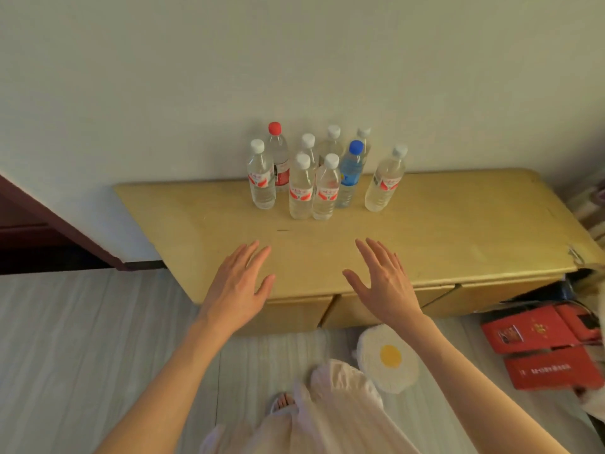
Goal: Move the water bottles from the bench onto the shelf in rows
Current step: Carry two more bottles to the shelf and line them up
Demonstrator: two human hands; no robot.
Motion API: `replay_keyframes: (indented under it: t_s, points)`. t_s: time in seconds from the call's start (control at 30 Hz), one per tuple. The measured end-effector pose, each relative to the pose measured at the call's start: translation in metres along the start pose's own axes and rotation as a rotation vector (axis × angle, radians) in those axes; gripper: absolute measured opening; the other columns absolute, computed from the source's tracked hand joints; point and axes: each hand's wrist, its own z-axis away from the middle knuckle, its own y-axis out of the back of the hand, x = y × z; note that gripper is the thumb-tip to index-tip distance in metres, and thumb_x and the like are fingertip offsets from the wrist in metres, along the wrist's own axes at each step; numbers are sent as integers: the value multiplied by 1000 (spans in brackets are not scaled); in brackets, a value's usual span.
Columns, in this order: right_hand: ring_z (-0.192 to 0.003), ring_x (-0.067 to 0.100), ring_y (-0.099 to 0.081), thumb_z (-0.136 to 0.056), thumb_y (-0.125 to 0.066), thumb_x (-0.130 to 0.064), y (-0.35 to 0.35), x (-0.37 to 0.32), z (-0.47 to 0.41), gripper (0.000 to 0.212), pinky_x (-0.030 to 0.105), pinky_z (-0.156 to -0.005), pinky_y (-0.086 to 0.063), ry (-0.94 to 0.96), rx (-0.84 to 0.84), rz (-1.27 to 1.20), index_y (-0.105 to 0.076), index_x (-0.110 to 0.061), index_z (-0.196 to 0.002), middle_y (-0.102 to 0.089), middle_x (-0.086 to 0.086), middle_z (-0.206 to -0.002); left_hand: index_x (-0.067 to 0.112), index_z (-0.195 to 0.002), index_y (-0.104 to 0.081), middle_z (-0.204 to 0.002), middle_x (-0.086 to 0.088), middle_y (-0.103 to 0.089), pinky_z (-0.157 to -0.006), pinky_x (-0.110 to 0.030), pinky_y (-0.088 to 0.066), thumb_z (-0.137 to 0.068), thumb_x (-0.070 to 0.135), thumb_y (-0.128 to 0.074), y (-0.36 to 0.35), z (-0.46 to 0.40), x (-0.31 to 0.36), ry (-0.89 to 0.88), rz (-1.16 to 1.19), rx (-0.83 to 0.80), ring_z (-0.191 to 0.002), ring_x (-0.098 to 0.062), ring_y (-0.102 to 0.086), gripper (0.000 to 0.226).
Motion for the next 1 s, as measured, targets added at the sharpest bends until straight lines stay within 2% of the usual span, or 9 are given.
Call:
replay_keyframes:
  t_s: [0.1, 0.33, 0.43, 0.53, 0.7, 0.9, 1.0]
  points:
    - [-135, 30, -32, -89, -53, -37, -3, 1, -49, 59, 45, -110, -30, 6, 5, -46, -34, -14, -139, -38, 14, -144, 12, -136, -36, -144, -12, -36, -111, -36, -24, -89, 26, -51, -5, -41, -3, 11, 47, -14, -135, -26, -30, 51]
    - [-110, 36, -52, -88, -58, -20, 12, 5, -180, 48, 42, -84, -45, 0, 77, -197, -43, -9, -132, -51, 16, -126, 14, -135, -36, -135, -8, -45, -101, -36, -37, -88, 18, -53, 1, -165, 1, 16, 124, 46, -124, -25, -42, 50]
    - [-101, 35, -56, -88, -58, -27, 20, 5, -230, 45, 43, -79, -48, -23, 66, -226, -46, -13, -129, -52, 14, -120, 13, -133, -39, -126, -9, -50, -97, -38, -40, -87, 18, -55, 2, -217, 5, 34, 152, 64, -118, -26, -46, 49]
    - [-96, 33, -57, -85, -59, -36, 17, 4, -266, 47, 41, -79, -48, -67, -28, -189, -50, -11, -124, -52, 14, -115, 14, -131, -40, -121, -11, -50, -93, -43, -44, -86, 16, -56, -1, -256, 13, 78, 187, 32, -115, -28, -47, 48]
    - [-98, 34, -55, -84, -63, -32, 4, 4, -285, 42, 41, -79, -45, -65, -132, -154, -53, -5, -114, -51, 14, -118, 15, -120, -52, -118, -10, -48, -90, -37, -41, -82, 17, -62, -16, -282, 22, 103, 192, -84, -110, -26, -49, 40]
    - [-99, 34, -56, -85, -62, -27, 1, 4, -282, 44, 36, -71, -42, -52, -132, -72, -45, -9, -120, -49, 13, -119, 21, -112, -55, -108, -6, -48, -79, -37, -46, -80, 17, -64, -20, -281, 14, 103, 212, -80, -99, -24, -53, 34]
    - [-96, 34, -55, -86, -58, -22, 0, 5, -273, 38, 36, -73, -42, -61, -129, -61, -43, -7, -118, -50, 15, -113, 18, -108, -58, -105, -5, -50, -76, -28, -39, -81, 14, -63, -17, -276, 7, 64, 217, -93, -94, -22, -53, 28]
